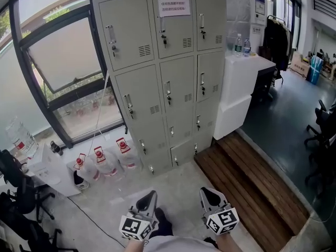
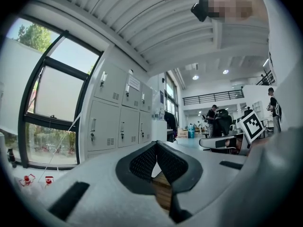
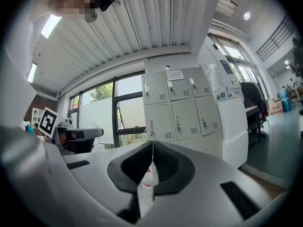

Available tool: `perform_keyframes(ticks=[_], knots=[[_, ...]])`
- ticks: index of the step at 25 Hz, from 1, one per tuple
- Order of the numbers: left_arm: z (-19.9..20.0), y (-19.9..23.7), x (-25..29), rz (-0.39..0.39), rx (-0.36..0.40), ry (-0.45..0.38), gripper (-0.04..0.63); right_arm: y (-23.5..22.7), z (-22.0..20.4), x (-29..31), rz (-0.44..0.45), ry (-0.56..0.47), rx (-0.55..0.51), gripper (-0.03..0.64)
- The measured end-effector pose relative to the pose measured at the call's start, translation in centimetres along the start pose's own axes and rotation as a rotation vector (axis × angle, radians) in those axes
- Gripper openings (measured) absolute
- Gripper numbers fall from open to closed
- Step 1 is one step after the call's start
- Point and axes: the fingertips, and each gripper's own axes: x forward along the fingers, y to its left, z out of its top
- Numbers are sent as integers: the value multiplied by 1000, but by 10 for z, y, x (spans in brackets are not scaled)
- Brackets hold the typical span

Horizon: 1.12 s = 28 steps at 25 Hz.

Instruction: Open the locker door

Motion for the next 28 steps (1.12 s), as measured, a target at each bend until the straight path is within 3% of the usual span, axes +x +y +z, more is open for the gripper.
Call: perform_keyframes(ticks=[6,12,18,23,28], knots=[[-9,68,73,-35,-10,-12,5,-34,-4,86,-34,-2,0,14],[0,169,167,-84,14,-18,5,-65,8,210,-79,-20,0,14],[21,270,236,-86,30,-80,5,-87,31,319,-126,-50,-15,14],[19,299,273,-94,14,-77,5,-103,41,367,-120,-38,-28,14],[11,311,292,-25,-49,-55,5,-126,41,400,-73,-18,-22,14]])
